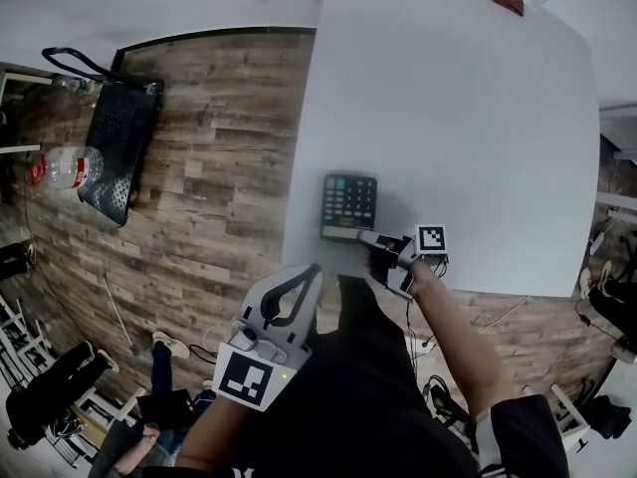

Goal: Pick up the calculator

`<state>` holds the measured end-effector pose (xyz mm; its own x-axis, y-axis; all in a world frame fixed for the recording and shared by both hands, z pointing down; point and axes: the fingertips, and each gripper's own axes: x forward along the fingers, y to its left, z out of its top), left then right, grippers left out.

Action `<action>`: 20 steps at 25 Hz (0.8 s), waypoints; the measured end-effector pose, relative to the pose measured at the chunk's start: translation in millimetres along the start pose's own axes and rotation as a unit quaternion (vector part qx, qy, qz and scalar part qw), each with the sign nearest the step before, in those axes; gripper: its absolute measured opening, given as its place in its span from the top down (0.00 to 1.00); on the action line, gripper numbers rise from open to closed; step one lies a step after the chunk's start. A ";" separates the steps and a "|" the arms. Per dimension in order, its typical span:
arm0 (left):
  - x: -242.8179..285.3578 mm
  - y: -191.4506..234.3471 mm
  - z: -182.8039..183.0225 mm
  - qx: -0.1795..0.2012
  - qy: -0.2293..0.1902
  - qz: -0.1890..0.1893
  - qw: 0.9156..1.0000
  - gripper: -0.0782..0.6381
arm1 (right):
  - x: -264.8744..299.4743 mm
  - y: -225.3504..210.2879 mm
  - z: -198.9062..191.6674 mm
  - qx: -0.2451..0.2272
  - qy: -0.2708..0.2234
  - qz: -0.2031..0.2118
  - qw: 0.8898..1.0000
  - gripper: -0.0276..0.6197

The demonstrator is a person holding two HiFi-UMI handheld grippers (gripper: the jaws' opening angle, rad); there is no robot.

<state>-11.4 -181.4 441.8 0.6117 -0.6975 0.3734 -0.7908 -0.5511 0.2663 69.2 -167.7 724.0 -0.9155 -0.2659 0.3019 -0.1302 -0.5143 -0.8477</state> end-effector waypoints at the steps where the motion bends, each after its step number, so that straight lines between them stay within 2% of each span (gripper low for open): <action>1: -0.7 -0.5 0.0 0.001 -0.001 -0.001 1.000 0.88 | -0.8 2.3 -1.2 -0.002 -0.003 0.002 1.000 0.88; 10: -20.6 -2.1 -0.6 0.010 -0.016 -0.015 1.000 0.88 | -3.4 50.5 -24.0 -0.054 -0.030 0.050 0.997 0.88; 20: -63.4 -8.5 1.9 0.024 -0.045 -0.041 0.998 0.88 | -13.9 108.8 -71.0 -0.106 -0.078 0.096 0.987 0.88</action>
<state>-43.5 -133.4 414.2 0.6751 -0.6865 0.2700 -0.7377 -0.6278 0.2484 40.7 -162.0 596.6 -0.8636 -0.4725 0.1758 -0.0514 -0.2645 -0.9630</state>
